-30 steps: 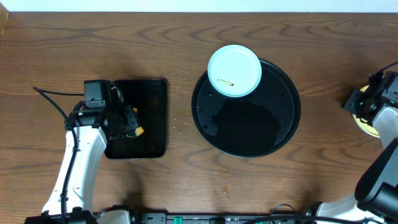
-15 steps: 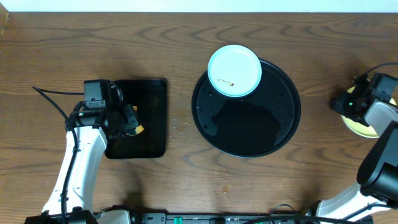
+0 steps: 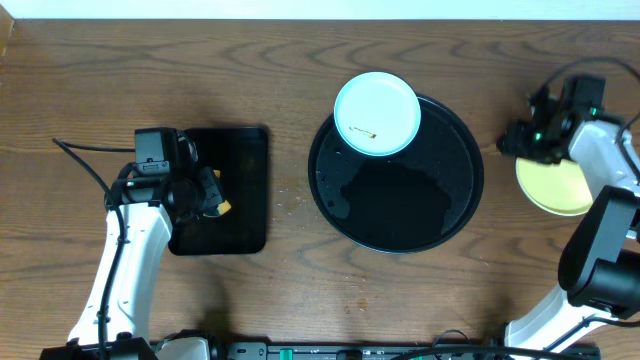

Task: Clean dirty plates on tray and stack at the side
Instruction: 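Release the yellow plate and move the right gripper to the light-green plate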

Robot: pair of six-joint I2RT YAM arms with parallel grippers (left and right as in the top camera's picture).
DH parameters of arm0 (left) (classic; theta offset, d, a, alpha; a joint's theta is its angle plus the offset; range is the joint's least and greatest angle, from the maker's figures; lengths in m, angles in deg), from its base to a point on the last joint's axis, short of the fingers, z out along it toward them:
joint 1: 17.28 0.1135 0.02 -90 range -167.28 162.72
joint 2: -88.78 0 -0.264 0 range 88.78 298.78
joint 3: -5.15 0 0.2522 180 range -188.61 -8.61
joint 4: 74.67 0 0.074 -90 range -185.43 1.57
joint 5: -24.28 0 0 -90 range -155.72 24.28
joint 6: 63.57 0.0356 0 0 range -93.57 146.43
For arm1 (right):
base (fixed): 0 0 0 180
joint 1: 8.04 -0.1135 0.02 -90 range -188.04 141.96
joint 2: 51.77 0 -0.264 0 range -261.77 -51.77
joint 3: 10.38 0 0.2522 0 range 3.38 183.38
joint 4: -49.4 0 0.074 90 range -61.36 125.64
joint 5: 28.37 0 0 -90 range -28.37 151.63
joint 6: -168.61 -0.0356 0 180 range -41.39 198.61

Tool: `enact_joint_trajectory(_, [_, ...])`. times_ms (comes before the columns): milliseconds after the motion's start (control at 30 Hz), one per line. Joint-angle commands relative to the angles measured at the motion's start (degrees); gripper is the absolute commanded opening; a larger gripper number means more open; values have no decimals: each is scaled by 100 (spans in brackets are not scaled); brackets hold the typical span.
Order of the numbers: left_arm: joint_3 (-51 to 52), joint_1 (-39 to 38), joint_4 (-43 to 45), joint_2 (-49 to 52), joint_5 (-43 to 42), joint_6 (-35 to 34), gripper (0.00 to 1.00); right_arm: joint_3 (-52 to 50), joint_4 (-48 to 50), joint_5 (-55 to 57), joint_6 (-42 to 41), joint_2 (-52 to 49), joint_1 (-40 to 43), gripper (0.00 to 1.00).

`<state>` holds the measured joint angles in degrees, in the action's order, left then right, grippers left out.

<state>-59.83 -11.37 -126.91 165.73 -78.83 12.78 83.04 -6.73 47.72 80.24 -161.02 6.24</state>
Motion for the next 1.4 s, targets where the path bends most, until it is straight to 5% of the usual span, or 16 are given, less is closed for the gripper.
enact_joint_trajectory(0, [22,28,31,20,74,50,8,807,-455,-72,933,28,-450,50])
enact_joint_trajectory(367, [22,28,-2,20,74,52,8,1051,739,-146,1427,-509,-1825,43])
enact_joint_trajectory(667, [22,28,-2,20,74,52,8,1051,1722,96,1130,-1639,-2177,45])
enact_joint_trajectory(733, [22,28,-2,20,74,52,8,1051,1722,98,1003,-1720,-2188,39])
enact_joint_trajectory(1100, [22,28,0,20,76,52,8,1054,529,103,-509,-1167,-2186,2])
enact_joint_trajectory(1367, [22,28,-4,20,74,52,8,1051,-1272,-61,-2282,-866,-2208,9])
